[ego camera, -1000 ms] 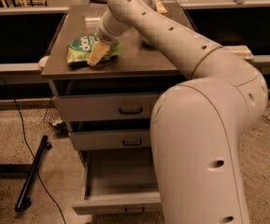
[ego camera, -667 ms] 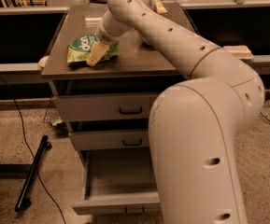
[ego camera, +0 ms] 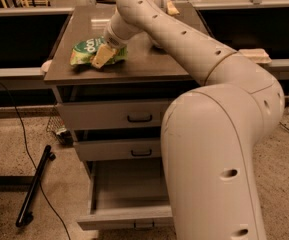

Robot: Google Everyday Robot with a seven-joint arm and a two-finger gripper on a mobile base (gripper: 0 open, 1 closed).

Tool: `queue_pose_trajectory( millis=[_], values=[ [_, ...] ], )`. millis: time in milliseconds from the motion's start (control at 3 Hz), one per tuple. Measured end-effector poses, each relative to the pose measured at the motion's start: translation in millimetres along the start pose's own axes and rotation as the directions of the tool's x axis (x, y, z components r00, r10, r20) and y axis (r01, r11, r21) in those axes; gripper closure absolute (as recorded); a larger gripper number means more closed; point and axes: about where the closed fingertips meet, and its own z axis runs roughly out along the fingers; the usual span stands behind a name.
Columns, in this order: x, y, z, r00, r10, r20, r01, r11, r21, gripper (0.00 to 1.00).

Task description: Place green rice chip bag into bottom drawer

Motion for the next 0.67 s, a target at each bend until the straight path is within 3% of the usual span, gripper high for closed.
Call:
queue_pose_trajectory(
  millis=[333, 667],
  values=[
    [-1, -2, -8, 1.000, 0.016, 0.019, -0.016, 0.9998, 0.009, 0.65],
    [-6, -1, -32, 0.995, 0.037, 0.087, -0.040, 0.9987, 0.032, 0.88]
  ],
)
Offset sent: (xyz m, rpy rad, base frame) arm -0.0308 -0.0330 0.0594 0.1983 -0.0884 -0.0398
